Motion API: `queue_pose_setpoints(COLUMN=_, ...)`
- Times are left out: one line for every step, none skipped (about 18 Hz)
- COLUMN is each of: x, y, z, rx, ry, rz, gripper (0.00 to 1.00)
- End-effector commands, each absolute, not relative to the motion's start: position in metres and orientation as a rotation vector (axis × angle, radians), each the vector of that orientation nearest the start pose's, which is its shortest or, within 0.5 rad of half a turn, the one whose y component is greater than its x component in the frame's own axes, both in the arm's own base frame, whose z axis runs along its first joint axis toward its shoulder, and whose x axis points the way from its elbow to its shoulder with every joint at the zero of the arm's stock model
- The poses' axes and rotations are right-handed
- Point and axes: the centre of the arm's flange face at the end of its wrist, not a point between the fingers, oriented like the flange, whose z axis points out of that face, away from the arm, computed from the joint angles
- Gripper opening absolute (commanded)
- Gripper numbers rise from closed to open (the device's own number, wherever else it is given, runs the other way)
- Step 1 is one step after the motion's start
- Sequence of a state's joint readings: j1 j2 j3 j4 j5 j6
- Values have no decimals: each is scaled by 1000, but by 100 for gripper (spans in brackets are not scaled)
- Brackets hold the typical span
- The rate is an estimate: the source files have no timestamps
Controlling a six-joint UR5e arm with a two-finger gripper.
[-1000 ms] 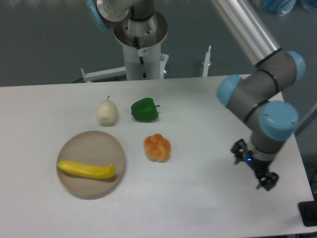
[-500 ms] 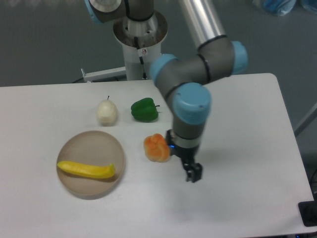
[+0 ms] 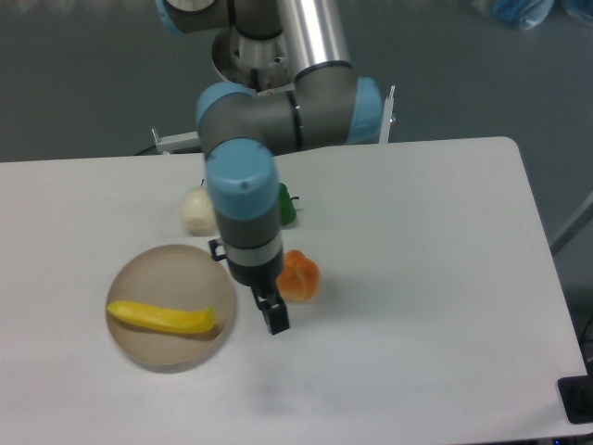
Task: Pick up the banana from the plate
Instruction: 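Move the gripper over the table toward the yellow banana on the plate, then lower the open gripper onto the middle of the yellow banana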
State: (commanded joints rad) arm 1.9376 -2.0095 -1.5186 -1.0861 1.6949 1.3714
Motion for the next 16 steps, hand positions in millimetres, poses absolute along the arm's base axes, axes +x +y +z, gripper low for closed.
queue_pose_setpoints(x=-116, y=654, z=307, rx=-2774, ry=1527, rz=241, gripper=100)
queue_pose_setpoints(x=-108, y=656, z=305, rx=-2769, ry=1533, rz=234, gripper=100)
queue_pose_setpoints(x=-102, y=658, z=300, rx=-2778, ry=1520, rz=228, gripper=100)
queue_pose_setpoints(x=-95, y=661, z=295, rx=-2785, ry=1513, rz=222, gripper=100)
queue_pose_setpoints(x=-90, y=662, z=292, rx=-2783, ry=1523, rz=217, gripper=100)
queue_pose_setpoints(x=-85, y=664, z=284, rx=-2784, ry=1537, rz=205, gripper=100)
queue_pose_setpoints(x=-79, y=665, z=276, rx=-2785, ry=1552, rz=192, gripper=100)
queue_pose_setpoints(x=-73, y=667, z=268, rx=-2784, ry=1570, rz=180, gripper=100)
queue_pose_setpoints(x=-68, y=670, z=263, rx=-2781, ry=1571, rz=183, gripper=100)
queue_pose_setpoints(x=-62, y=674, z=257, rx=-2769, ry=1565, rz=202, gripper=100)
queue_pose_setpoints(x=-55, y=680, z=251, rx=-2746, ry=1563, rz=228, gripper=100)
queue_pose_setpoints(x=-51, y=686, z=244, rx=-2725, ry=1562, rz=252, gripper=100)
queue_pose_setpoints(x=-51, y=687, z=237, rx=-2728, ry=1565, rz=246, gripper=100)
queue_pose_setpoints(x=-47, y=687, z=232, rx=-2728, ry=1577, rz=238, gripper=99)
queue_pose_setpoints(x=-45, y=687, z=230, rx=-2728, ry=1583, rz=237, gripper=98)
queue_pose_setpoints(x=-44, y=686, z=228, rx=-2731, ry=1585, rz=232, gripper=97)
